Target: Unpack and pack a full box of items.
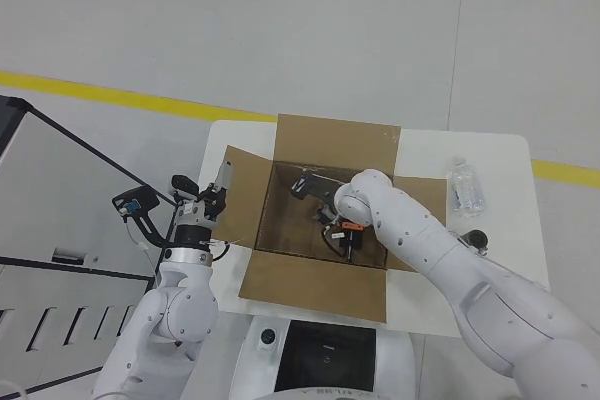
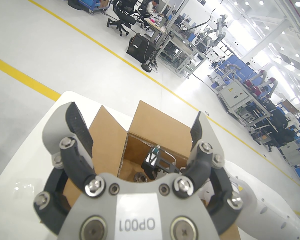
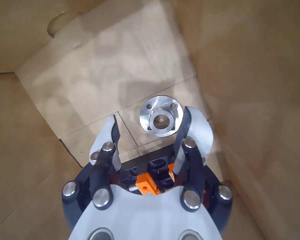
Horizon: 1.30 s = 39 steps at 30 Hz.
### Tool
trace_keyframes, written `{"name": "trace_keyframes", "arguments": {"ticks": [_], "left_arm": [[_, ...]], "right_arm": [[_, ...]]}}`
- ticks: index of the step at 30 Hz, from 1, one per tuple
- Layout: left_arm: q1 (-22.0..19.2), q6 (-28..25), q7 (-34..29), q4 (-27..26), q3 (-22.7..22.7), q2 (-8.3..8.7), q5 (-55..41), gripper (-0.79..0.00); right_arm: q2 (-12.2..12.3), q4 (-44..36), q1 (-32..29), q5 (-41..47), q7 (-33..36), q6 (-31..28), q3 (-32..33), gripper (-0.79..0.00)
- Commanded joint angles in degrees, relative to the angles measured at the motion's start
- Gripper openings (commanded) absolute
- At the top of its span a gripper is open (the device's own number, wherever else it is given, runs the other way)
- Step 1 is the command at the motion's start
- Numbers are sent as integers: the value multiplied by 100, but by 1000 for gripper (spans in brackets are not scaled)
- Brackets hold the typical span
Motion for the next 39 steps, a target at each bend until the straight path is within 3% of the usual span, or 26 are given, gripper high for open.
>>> {"name": "trace_keyframes", "arguments": {"ticks": [1, 8, 16, 39], "left_arm": [[1, -1, 0, 0, 0, 0, 0, 0], [1, -1, 0, 0, 0, 0, 0, 0], [1, -1, 0, 0, 0, 0, 0, 0], [1, -1, 0, 0, 0, 0, 0, 0]], "right_arm": [[-68, 139, 31, 1, -31, -14, -30, -406], [-319, 667, 139, 78, -146, -147, -84, -434], [-509, 1069, 256, 314, -256, -765, -42, -453], [-653, 1213, 271, -197, -2, -761, -28, -465]]}}
